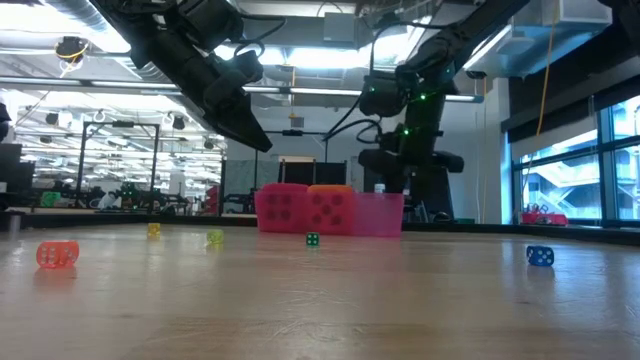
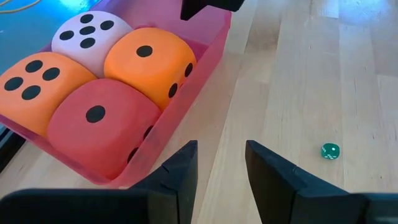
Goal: Pick & Place Dice
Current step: Put the small red die into the red bin, then put the small yellow die into the red bin
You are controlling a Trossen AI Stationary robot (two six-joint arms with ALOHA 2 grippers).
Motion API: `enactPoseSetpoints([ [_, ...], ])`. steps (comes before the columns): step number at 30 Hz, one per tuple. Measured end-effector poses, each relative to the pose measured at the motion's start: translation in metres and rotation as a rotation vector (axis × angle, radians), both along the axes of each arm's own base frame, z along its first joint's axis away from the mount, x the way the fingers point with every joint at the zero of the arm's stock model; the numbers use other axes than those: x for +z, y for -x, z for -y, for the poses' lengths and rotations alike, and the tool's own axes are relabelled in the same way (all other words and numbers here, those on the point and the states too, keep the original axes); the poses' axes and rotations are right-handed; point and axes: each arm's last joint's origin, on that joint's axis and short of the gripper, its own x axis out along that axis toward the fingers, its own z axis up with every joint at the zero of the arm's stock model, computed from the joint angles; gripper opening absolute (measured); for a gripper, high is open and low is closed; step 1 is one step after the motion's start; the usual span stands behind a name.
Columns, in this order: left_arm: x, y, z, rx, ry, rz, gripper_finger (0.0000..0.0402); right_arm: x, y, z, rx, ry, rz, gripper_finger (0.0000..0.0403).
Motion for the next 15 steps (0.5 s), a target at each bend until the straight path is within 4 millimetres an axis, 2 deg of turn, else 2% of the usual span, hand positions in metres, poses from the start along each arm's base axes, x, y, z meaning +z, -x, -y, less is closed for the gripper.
enactPoseSetpoints([
  [10, 0.0, 0.0, 0.0, 0.0, -0.001, 0.0, 0.013, 0.001, -0.002, -0.001, 0.117, 0.018, -0.032, 0.0221],
  [15, -0.001, 0.001, 0.0, -0.005, -0.005, -0.014, 0.013, 0.019, -0.006, -0.006, 0.196, 0.044, -0.015, 0.0221],
])
